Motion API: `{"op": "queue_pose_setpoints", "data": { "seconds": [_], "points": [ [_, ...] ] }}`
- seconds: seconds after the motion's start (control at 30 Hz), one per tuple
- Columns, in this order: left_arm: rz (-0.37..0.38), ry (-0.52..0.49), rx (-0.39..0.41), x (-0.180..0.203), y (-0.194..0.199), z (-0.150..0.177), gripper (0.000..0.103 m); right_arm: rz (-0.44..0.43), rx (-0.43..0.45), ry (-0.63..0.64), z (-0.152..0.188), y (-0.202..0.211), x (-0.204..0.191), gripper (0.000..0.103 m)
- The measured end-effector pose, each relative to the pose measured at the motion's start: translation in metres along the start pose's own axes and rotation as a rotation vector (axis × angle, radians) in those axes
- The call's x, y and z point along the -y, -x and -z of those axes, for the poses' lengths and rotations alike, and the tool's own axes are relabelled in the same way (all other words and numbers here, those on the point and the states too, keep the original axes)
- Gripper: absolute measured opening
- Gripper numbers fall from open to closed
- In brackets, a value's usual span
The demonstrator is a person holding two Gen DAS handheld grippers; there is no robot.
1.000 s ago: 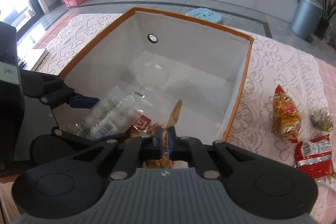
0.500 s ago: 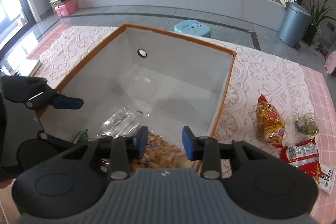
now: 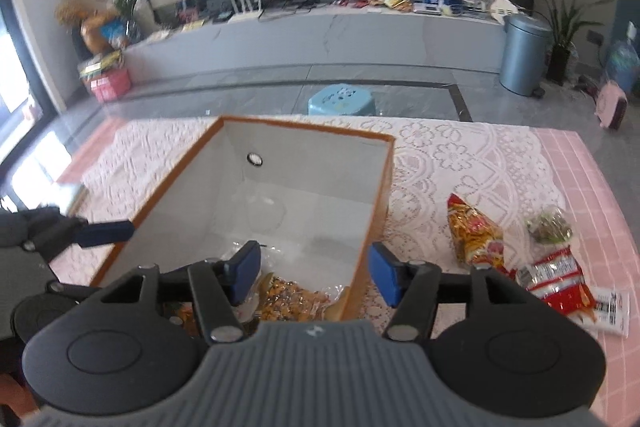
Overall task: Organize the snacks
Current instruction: 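Open both tools to drop the packets into the box, then lift both tools out and move back over the chips bag and red packet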
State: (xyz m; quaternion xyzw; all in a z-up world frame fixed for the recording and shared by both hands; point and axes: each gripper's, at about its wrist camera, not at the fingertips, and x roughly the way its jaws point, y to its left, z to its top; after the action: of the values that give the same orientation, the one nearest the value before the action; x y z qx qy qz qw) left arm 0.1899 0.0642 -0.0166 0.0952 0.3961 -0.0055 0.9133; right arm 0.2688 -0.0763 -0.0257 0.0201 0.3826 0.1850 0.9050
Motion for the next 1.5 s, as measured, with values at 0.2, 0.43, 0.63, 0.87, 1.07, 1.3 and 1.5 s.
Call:
{"op": "queue_pose_setpoints", "data": {
  "seconds": [0.2,0.43,0.63,0.87,1.07,1.3,1.5],
  "points": [
    [0.023,0.066,0.088,0.016,0.031,0.003,0.079,0.014,0.083,-0.066,0.013,0.040,0.017,0.059],
    [0.094,0.125,0.124,0.043,0.049,0.007,0.079,0.028,0.129,-0.154,0.041,0.078,0.044,0.059],
    [0.142,0.130,0.123,0.067,0.051,0.007,0.079,0.092,0.182,-0.177,0.071,0.108,0.067,0.059],
    [0.198,0.099,0.114,0.102,0.048,0.012,0.079,0.185,0.207,-0.174,0.109,0.123,0.090,0.059],
    [0.219,0.038,0.105,0.130,0.042,0.019,0.079,0.253,0.190,-0.169,0.132,0.120,0.113,0.060],
    [0.271,-0.020,0.098,0.157,0.032,0.017,0.079,0.268,0.189,-0.228,0.146,0.115,0.146,0.072],
    [0.298,-0.035,0.067,0.170,0.017,0.016,0.083,0.285,0.195,-0.288,0.152,0.106,0.170,0.079]
  ]
}}
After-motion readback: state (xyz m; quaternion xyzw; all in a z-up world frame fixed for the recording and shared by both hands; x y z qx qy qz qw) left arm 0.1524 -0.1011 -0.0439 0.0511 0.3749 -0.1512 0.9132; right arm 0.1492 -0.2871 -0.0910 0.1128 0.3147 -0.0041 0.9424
